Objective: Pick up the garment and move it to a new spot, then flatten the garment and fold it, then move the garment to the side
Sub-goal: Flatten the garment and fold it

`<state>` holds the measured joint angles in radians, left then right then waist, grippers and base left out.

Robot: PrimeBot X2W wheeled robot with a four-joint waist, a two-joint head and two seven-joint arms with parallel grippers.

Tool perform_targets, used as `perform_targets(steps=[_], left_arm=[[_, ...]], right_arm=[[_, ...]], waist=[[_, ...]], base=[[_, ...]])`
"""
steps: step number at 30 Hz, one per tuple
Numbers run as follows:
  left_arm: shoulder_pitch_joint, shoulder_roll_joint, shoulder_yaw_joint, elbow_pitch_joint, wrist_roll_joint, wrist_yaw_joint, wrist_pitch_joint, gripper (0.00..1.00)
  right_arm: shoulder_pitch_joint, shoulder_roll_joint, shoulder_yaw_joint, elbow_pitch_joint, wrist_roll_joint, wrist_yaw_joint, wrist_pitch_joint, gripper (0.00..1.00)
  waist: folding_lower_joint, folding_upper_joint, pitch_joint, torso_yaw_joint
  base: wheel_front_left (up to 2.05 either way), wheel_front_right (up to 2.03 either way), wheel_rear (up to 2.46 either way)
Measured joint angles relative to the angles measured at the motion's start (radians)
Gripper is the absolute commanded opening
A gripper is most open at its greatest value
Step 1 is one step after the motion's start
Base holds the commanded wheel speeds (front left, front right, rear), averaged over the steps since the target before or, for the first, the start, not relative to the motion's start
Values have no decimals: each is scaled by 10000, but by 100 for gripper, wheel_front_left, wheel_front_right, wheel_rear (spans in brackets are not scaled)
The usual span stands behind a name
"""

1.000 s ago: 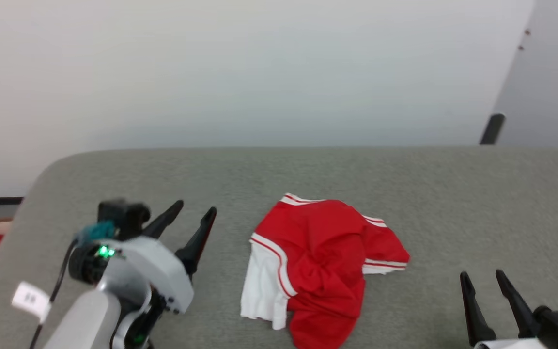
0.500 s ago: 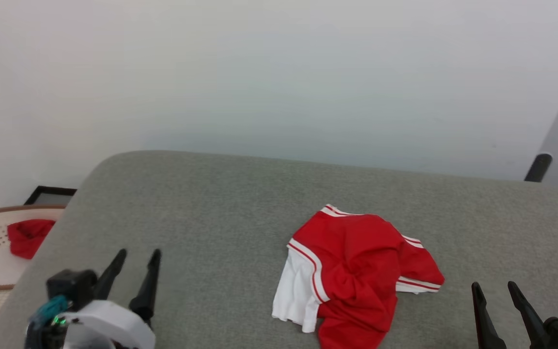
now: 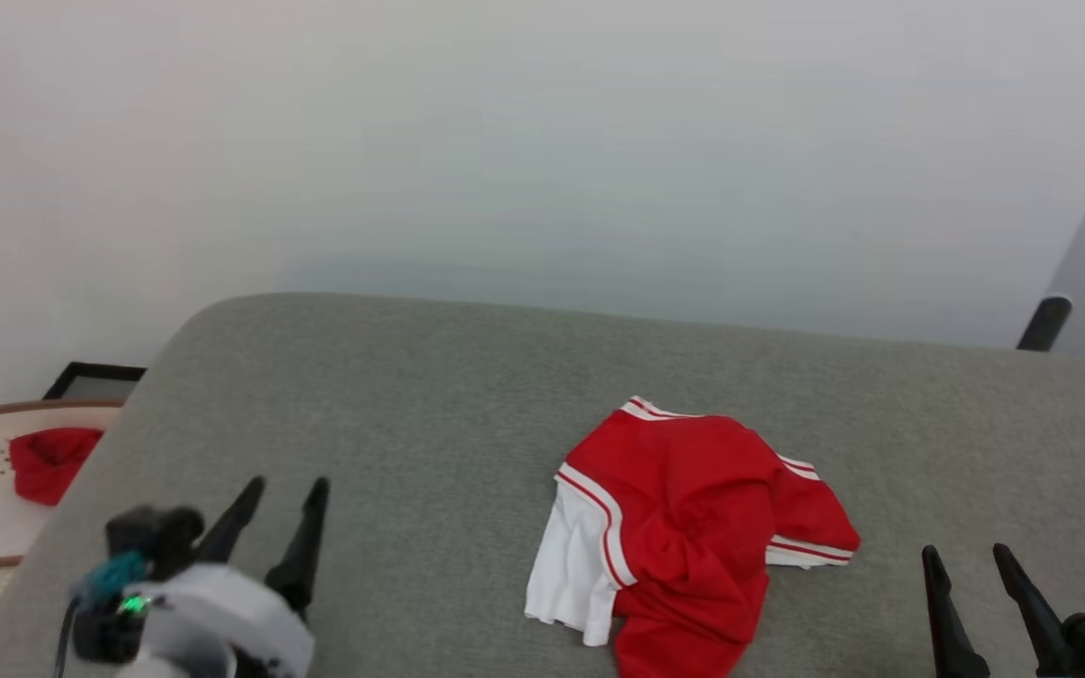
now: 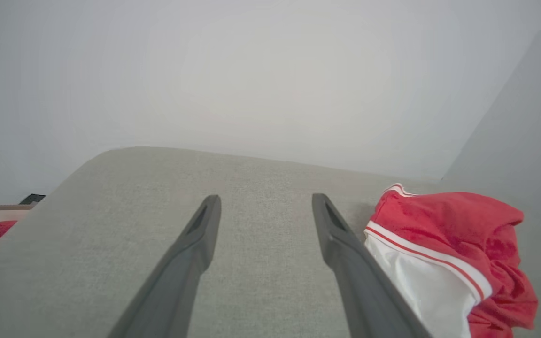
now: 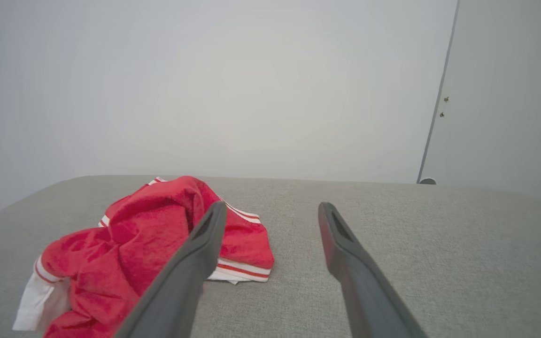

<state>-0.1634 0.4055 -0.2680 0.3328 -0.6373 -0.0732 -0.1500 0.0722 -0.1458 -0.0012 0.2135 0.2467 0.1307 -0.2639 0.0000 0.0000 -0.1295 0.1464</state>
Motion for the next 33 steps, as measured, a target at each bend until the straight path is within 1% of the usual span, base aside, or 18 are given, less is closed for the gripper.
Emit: perform_targets(steps=[2,5,9,11,13,15,17,19,21,22,25,30,33], left_arm=[[-246,-67,-134,-59,-267,-79,543,100],[-666,-125,-385,-184,-715,-198,1818,100],[-1358,-42,-631,-293,-1526,-128,4161,100],[-1599,38,-792,-297,-1941,79,5544,100],[-1806,211,-1114,-318,-2148,165,6886,100],[-1947,336,-1296,-380,-2504,479,8199,100],[-2066,462,-1427,-579,-2708,821,9233,100],[-2216,644,-1572,-765,-2821,1074,10048,100],[-2307,809,-1714,-926,-2786,1266,10569,100],[-2321,846,-1747,-984,-2769,1275,10663,100],[-2410,686,-1699,-1030,-2953,1450,10847,100],[-2436,667,-1893,-892,-2945,1478,11102,100],[-2517,700,-1990,-696,-2788,1394,11014,100]], right_arm=[[-8,-2,-73,4,-15,0,0,100],[-72,-12,-113,0,-31,0,0,100],[-274,-4,-107,-44,-58,0,0,100],[-313,12,-75,-42,-59,0,0,100],[-442,19,-35,-50,-56,0,0,100],[-539,40,42,-52,-44,0,0,100],[-662,54,81,-86,-13,0,0,100],[-830,84,119,-123,8,0,0,100],[-962,128,161,-161,52,0,0,100],[-1013,148,180,-161,56,0,0,100],[-1092,196,232,-165,82,0,0,100],[-1310,253,284,-192,155,0,0,100],[-1390,282,336,-211,169,0,0,100]], waist=[[0,0,60,-127],[0,0,179,-359],[0,0,388,-726],[0,0,514,-927],[0,0,657,-1125],[0,0,809,-1336],[0,0,1011,-1519],[0,0,1250,-1687],[0,0,1486,-1861],[0,0,1603,-1953],[0,0,1908,-2248],[0,0,2385,-2674],[0,0,2651,-2881]], base=[[0,0,0],[0,0,0],[0,0,0],[0,0,0],[0,0,0],[0,0,0],[0,0,0],[0,0,0],[0,0,0],[0,0,0],[0,0,0],[0,0,0],[0,0,0]])
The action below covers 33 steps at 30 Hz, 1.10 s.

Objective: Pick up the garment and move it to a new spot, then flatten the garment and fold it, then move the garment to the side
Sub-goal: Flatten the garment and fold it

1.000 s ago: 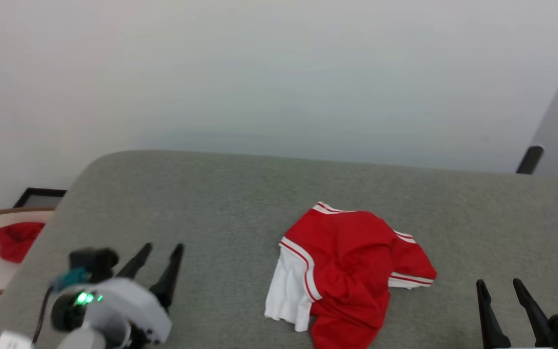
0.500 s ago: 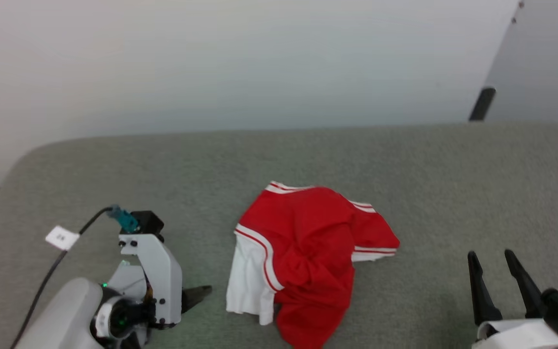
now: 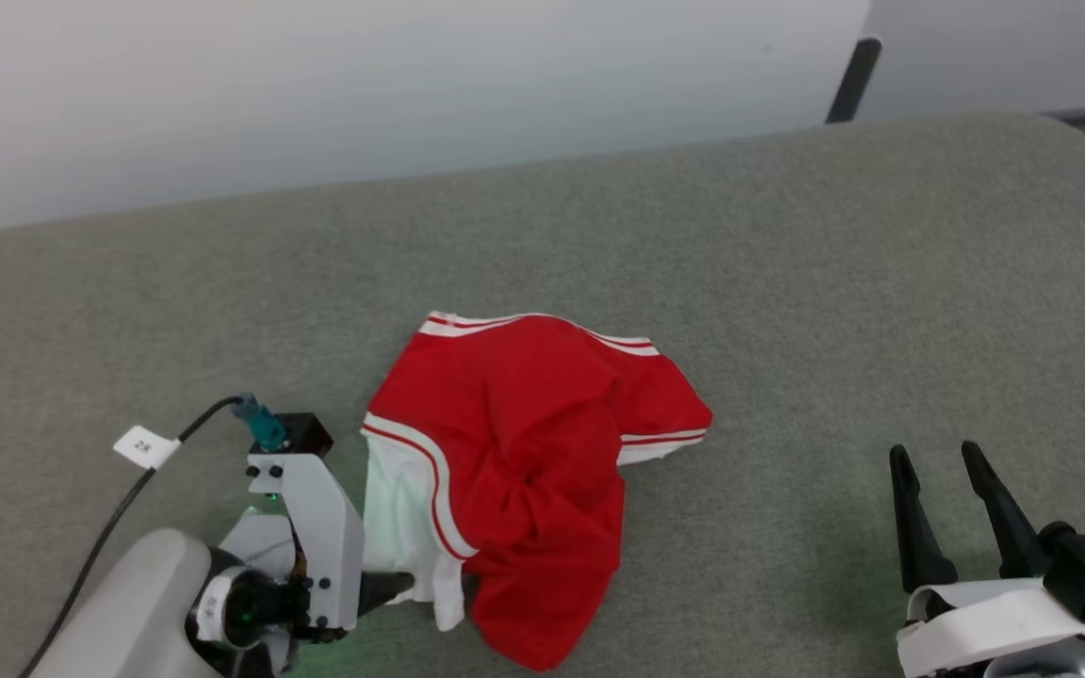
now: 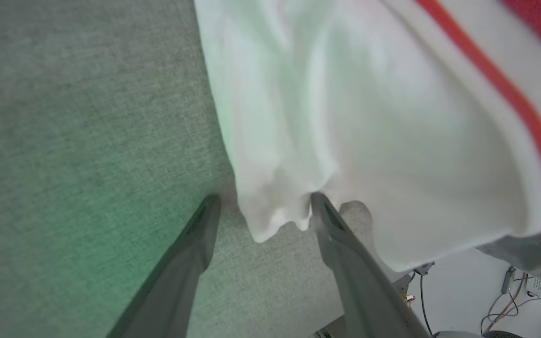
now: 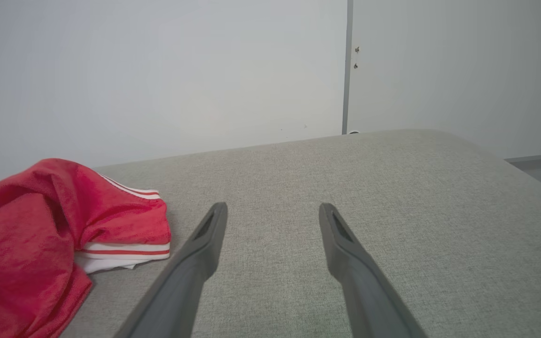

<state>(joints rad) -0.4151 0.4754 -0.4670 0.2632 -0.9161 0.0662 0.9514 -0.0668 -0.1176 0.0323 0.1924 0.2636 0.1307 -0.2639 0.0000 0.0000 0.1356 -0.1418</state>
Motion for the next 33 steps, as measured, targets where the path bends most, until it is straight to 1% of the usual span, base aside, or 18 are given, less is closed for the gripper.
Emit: perform_targets(steps=[2,4,8,9,10,12,13,15,20,21,27,29,33], left_arm=[[-61,6,-21,151,10,-13,-12,100],[-153,21,-79,280,111,-188,-125,100],[-313,-94,-75,692,8,-255,-86,100],[-360,-121,-54,777,-86,-280,-33,58],[-387,-146,25,888,-209,-286,27,0],[-508,-104,8,1045,-228,-314,132,0],[-546,-71,-35,1078,-169,-397,115,0],[-609,-153,-25,1147,-249,-487,84,0],[-879,86,-167,1179,-121,-629,305,0],[-930,217,-234,1160,-6,-677,391,0],[-1189,1350,-167,767,460,-623,694,0],[-1259,1801,-163,656,679,-631,798,0],[-1329,2522,-56,539,1001,-485,918,0]], right_arm=[[-106,13,35,-35,23,0,0,100],[-174,21,56,-42,27,0,0,100],[-319,46,69,-100,69,0,0,100],[-320,50,63,-107,69,0,0,100],[-324,50,56,-115,69,0,0,100],[-360,44,35,-121,67,0,0,100],[-392,40,31,-125,65,0,0,100],[-410,23,0,-115,40,0,0,100],[-398,-15,-58,-63,0,0,0,100],[-390,-35,-75,-50,-15,0,0,100],[-244,-92,-125,6,-15,0,0,100],[-236,-115,-140,19,-15,0,0,100],[-225,-125,-121,31,-15,0,0,100]], waist=[[0,0,163,-121],[0,0,320,-217],[0,0,587,-364],[0,0,630,-387],[0,0,661,-402],[0,0,674,-391],[0,0,663,-370],[0,0,614,-305],[0,0,378,-118],[0,0,325,-75],[0,0,3,225],[0,0,-86,322],[0,0,-221,459]], base=[[0,0,0],[0,0,0],[0,0,0],[0,0,0],[0,0,0],[0,0,0],[0,0,0],[0,0,0],[0,0,0],[0,0,0],[0,0,0],[0,0,0],[0,0,0]])
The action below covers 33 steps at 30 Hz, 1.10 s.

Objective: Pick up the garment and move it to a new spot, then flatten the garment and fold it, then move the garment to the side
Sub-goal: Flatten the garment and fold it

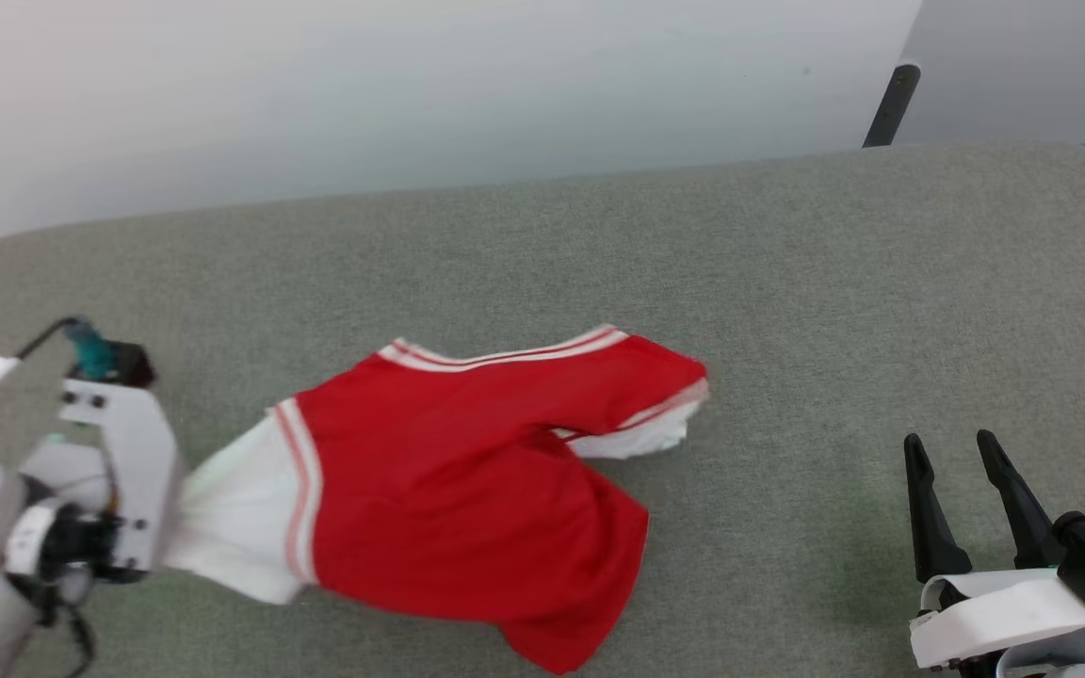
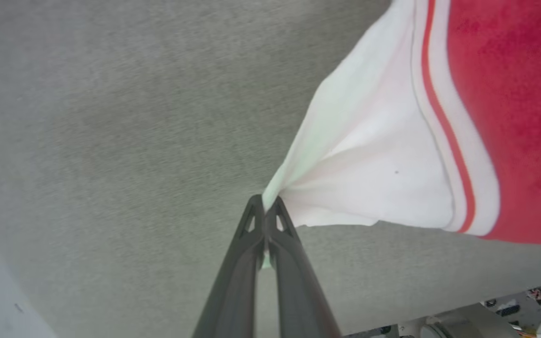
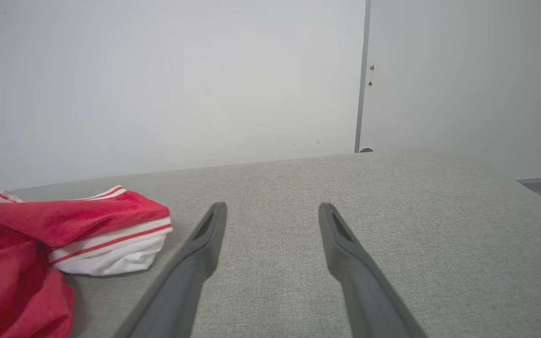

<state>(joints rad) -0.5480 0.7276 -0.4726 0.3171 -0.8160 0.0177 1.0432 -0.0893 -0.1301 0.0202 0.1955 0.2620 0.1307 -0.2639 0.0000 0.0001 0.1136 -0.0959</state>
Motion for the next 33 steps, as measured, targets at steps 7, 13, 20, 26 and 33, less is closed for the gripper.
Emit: perform_targets(steps=[7,13,20,26,33], left_arm=[[294,911,77,522,454,157,-261,0],[566,1062,-25,1348,765,267,-690,0],[643,554,77,2286,512,337,-1068,0],[247,211,268,2368,430,307,-1802,100],[296,111,334,1647,430,128,-2623,100]], right_arm=[[3,-102,35,-2,23,0,0,100],[-26,-125,-17,-2,69,0,0,100],[-57,-96,-35,31,82,0,0,100],[-62,-138,21,192,81,0,0,100],[286,-280,174,372,67,2,0,100]], waist=[[0,0,68,-44],[0,0,282,-174],[0,0,522,-253],[0,0,358,-100],[0,0,-347,226]], base=[[0,0,0],[0,0,0],[0,0,0],[0,0,0],[0,0,0]])
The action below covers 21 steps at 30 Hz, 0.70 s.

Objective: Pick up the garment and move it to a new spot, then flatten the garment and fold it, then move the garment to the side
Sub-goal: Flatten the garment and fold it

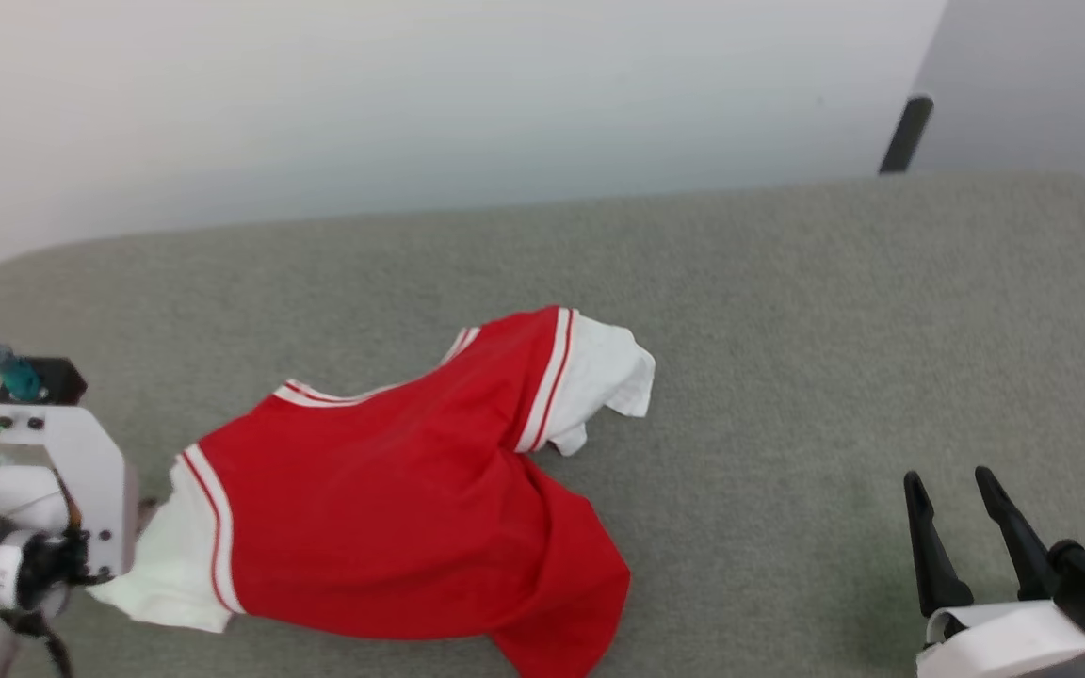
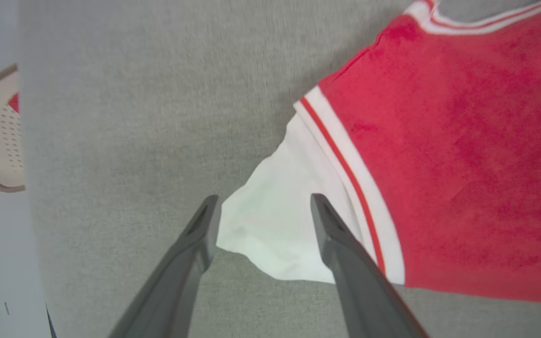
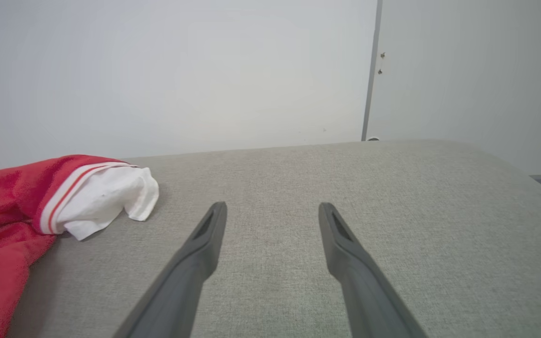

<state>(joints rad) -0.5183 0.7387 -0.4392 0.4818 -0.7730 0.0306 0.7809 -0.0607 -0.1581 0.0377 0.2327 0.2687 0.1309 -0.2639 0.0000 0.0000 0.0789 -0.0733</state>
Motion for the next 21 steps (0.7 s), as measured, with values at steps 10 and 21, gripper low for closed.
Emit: perform_targets(steps=[10,21], left_arm=[[1364,-1060,857,-1967,44,77,-4439,100],[3254,-1912,1333,-2606,506,217,-8391,100]], right_arm=[[353,-146,63,61,130,-2,0,100],[497,-176,119,150,134,0,0,100]], waist=[[0,0,-999,1049],[0,0,-1691,2396]], base=[[0,0,0],[0,0,0]])
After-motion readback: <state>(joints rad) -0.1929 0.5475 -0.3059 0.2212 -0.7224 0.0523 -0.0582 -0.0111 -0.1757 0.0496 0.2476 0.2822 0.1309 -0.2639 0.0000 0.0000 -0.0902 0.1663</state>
